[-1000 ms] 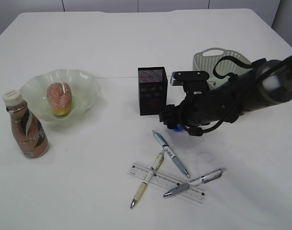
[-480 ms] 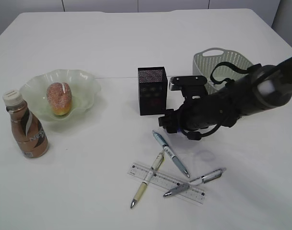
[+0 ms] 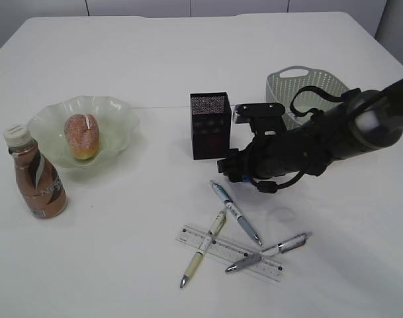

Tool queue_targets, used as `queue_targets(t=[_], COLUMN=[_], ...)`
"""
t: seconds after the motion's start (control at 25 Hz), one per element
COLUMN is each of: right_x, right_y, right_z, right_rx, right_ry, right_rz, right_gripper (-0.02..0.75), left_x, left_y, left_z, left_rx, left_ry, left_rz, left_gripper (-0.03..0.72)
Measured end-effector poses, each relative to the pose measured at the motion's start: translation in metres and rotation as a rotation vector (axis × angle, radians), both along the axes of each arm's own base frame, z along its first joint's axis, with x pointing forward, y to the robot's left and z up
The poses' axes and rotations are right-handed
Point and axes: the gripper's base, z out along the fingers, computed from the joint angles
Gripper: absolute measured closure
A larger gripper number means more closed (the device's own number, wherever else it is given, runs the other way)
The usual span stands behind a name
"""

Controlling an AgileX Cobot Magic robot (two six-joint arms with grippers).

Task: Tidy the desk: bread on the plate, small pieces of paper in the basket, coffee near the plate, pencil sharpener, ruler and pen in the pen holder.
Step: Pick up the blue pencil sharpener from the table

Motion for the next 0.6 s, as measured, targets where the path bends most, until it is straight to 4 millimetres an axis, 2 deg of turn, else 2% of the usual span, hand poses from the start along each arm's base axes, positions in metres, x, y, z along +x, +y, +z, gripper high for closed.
queue_targets(t=[0.6], right_x=[0.0017], right_y=[0.0009], right_z=[-0.0065], right_rx=[-0.005], right_ry=[0.003], right_rz=[0.007], right_gripper=[0.162], left_x=[-0.0002], left_y=[-0.0007], left_z=[0.0], left_rx=[-0.009], left_ry=[0.002], left_rz=[0.0], left_gripper=[0.292])
